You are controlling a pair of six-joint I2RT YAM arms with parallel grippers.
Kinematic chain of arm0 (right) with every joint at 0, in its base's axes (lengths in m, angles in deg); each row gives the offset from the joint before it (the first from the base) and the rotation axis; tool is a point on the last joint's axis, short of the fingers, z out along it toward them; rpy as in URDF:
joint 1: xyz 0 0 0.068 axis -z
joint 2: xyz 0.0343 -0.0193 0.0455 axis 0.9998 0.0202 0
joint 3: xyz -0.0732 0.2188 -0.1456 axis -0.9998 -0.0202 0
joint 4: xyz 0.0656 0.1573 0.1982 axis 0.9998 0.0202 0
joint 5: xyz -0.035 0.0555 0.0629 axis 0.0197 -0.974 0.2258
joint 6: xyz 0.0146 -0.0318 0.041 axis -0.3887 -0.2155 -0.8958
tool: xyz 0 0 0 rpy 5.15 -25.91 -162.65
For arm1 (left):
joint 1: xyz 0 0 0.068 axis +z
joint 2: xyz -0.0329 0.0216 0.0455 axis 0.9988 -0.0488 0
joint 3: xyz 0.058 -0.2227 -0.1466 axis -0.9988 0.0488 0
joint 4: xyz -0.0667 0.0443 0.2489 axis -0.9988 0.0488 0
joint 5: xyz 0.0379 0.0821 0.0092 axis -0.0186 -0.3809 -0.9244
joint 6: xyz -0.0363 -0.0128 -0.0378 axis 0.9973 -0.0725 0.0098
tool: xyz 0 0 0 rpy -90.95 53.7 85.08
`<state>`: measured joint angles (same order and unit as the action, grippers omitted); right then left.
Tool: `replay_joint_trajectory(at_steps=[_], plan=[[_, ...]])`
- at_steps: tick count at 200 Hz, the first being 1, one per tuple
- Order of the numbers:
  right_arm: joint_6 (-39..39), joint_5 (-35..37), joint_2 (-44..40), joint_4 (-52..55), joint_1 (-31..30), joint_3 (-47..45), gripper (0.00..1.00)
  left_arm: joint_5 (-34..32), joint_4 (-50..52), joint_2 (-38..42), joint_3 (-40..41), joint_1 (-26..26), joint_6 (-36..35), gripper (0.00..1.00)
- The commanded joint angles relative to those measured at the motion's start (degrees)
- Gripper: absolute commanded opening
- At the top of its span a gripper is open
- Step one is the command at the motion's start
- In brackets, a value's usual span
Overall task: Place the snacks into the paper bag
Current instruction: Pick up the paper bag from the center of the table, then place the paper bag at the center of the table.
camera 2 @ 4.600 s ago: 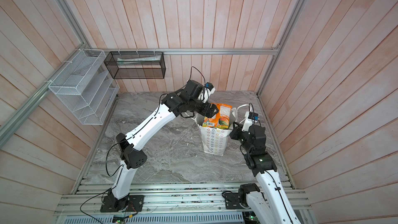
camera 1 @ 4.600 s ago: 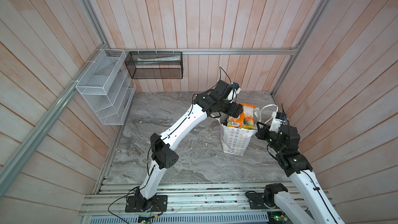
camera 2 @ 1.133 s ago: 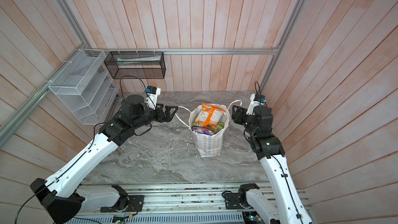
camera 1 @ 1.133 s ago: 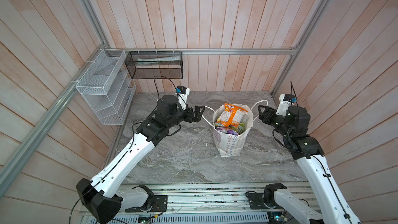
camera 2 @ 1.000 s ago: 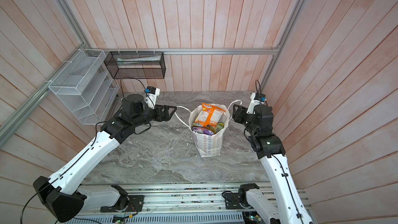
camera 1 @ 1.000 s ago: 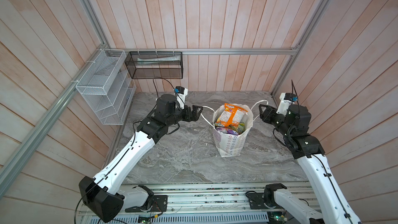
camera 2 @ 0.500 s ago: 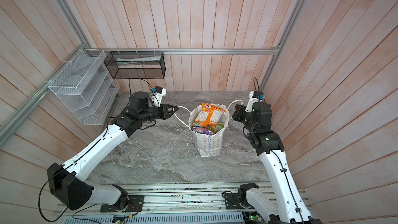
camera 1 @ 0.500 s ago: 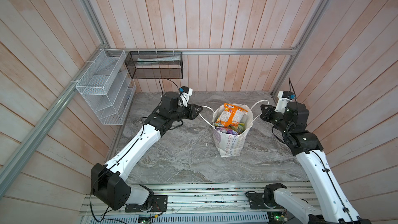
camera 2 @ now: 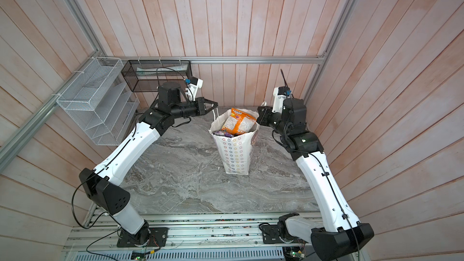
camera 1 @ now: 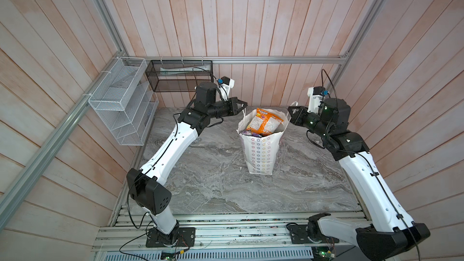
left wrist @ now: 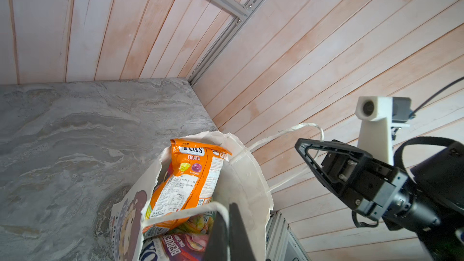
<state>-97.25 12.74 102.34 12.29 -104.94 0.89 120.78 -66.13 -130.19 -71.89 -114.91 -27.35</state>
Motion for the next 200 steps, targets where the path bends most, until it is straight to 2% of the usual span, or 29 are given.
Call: replay_joint_trajectory(at_steps=[1, 13, 36, 49, 69, 89, 98, 107, 124, 167, 181, 200], plan=[[-1.03, -0.36, -1.89, -7.37, -0.08, 2.65, 0.0, -5.54, -4.49, 6.03, -0.47, -0.14, -3.55, 0.0], [-1.95, -0.89, -1.78, -9.34, -0.07, 0.75, 0.0, -6.97, -5.27, 5.46, 1.67, 0.55, -3.41, 0.0], [-2.88, -4.14, 0.6, -10.19, -0.52, 0.96, 0.0, -0.79, 0.68, 0.47, -5.34, 2.13, -2.2, 0.0], [-2.3, -2.94, 0.75, -10.4, -2.06, 1.03, 0.0, -1.13, -0.58, 1.47, -5.22, 2.11, -2.11, 0.0], [-2.35, -1.88, -0.12, -11.47, -3.32, -1.99, 0.0, -4.07, -5.36, 6.09, 1.51, 2.04, -1.94, 0.0], [-3.51, -1.29, -0.49, -14.1, -3.48, -9.58, 0.0, -8.42, -9.34, 9.15, 12.71, 2.26, -1.74, 0.0], [-3.99, -0.78, 0.32, -14.93, -3.41, -12.72, 0.0, -7.8, -10.13, 8.42, 16.23, 2.89, -1.03, 0.0], [-4.56, -1.2, 1.79, -14.62, -3.2, -13.74, 0.0, -4.7, -8.57, 6.21, 15.98, 4.25, 0.31, 0.0], [-4.77, -3.83, 3.53, -14.0, -3.38, -10.65, 0.0, 0.96, -7.22, 3.26, 11.95, 5.77, 2.25, 0.0], [-3.24, -2.08, 4.63, -10.02, -6.53, 5.48, 0.0, -0.89, -5.63, 6.4, -2.35, 4.74, 0.57, 0.0], [-2.41, -1.28, 4.69, -10.03, -7.84, 7.76, 0.0, -3.33, -7.27, 9.41, -0.73, 3.64, -1.07, 0.0], [-2.28, 0.87, 3.83, -11.56, -8.34, 3.34, 0.0, -9.3, -10.89, 13.41, 9.38, 2.61, -2.65, 0.0]])
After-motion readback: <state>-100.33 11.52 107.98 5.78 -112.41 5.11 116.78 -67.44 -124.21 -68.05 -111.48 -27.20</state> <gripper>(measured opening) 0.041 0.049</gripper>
